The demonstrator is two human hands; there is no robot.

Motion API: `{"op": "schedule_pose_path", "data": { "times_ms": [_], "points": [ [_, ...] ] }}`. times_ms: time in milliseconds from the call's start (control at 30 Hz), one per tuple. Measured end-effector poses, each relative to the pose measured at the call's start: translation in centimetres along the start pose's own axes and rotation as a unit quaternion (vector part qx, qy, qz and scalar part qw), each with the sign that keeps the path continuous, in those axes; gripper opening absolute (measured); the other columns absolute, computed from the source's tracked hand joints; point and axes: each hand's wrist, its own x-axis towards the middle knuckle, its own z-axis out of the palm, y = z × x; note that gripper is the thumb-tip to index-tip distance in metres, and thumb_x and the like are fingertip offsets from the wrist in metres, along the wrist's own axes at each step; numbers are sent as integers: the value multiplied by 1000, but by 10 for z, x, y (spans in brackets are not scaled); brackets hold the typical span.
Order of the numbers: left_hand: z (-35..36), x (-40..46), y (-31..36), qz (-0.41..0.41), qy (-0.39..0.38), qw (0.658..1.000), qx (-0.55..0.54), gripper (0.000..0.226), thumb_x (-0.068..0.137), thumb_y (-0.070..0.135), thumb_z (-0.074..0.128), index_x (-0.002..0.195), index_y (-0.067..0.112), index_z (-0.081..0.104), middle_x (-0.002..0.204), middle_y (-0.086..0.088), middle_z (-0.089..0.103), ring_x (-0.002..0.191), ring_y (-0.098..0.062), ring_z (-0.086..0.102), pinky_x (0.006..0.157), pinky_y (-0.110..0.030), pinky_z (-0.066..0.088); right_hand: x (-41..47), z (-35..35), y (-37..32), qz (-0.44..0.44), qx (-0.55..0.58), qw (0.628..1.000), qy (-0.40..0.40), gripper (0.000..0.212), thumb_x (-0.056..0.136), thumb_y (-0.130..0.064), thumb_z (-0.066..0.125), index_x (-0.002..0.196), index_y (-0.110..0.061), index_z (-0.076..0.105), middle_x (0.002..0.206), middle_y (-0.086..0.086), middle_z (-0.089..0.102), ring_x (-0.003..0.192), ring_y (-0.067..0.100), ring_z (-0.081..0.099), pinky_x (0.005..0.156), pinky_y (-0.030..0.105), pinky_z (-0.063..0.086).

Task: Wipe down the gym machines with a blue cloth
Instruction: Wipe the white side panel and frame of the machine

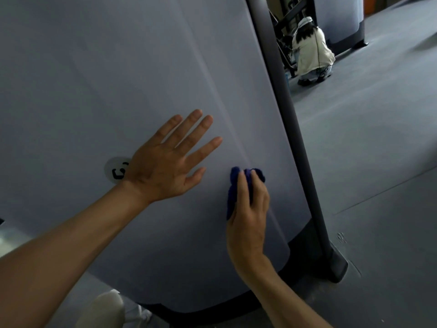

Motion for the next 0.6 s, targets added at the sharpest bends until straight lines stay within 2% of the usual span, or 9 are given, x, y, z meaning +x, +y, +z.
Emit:
{"op": "schedule_pose_path", "data": {
  "times_ms": [33,100,167,233,300,333,433,533,600],
  "points": [
    [0,-1,0,3,-4,1000,2,66,105,43,46,164,18,29,170,-19,21,158,-37,20,128,-52,21,1,-2,9,-29,-8,999,-19,84,82,5,79,155,-4,39,161,16,31,151,36,31,115,47,37],
    [0,-1,-2,6,-6,1000,2,66,105,44,46,164,18,29,170,-19,21,158,-37,19,128,-53,21,20,-11,37,-46,2,998,-36,74,87,2,72,154,-7,42,161,12,30,150,33,32,115,47,41],
    [1,0,-1,4,-3,1000,2,66,105,43,45,164,18,29,170,-19,21,158,-37,19,128,-53,20,52,-20,62,29,-14,999,-8,66,91,7,55,154,-10,42,160,10,32,148,28,34,119,48,37],
    [1,0,0,1,0,1000,1,66,105,44,46,164,18,30,170,-18,22,158,-37,19,128,-52,19,87,-26,72,141,7,990,21,62,97,10,48,154,-15,41,156,9,34,142,24,38,120,44,36],
    [1,1,1,0,1,1000,0,67,104,44,46,164,19,31,170,-18,22,158,-36,19,128,-52,19,108,-30,67,205,28,976,66,42,107,-13,44,148,-20,48,148,5,42,131,17,47,116,37,40],
    [2,0,0,0,2,1000,-1,67,104,44,47,164,18,31,170,-18,23,158,-36,20,128,-52,19,109,-31,59,201,12,978,60,40,108,-22,42,147,-20,49,148,5,43,130,17,47,115,35,40],
    [0,1,0,-2,-2,1000,-8,66,104,43,47,163,18,32,170,-18,24,158,-35,20,128,-52,20,79,-25,18,79,1,997,11,51,104,-21,45,154,-17,42,158,4,38,143,15,34,118,25,32],
    [-1,0,0,0,-7,1000,-11,67,105,43,45,164,14,29,170,-17,21,159,-34,18,128,-51,21,40,-13,-13,-89,-51,995,-17,75,86,-5,72,154,-3,41,157,17,41,145,35,38,101,44,52],
    [-3,-3,-2,-13,-3,1000,-18,71,105,41,46,163,7,26,171,-17,21,159,-32,19,129,-49,20,50,-17,4,-140,-85,986,-28,73,86,-7,73,152,-1,44,154,19,44,143,39,40,93,48,56]
  ]
}}
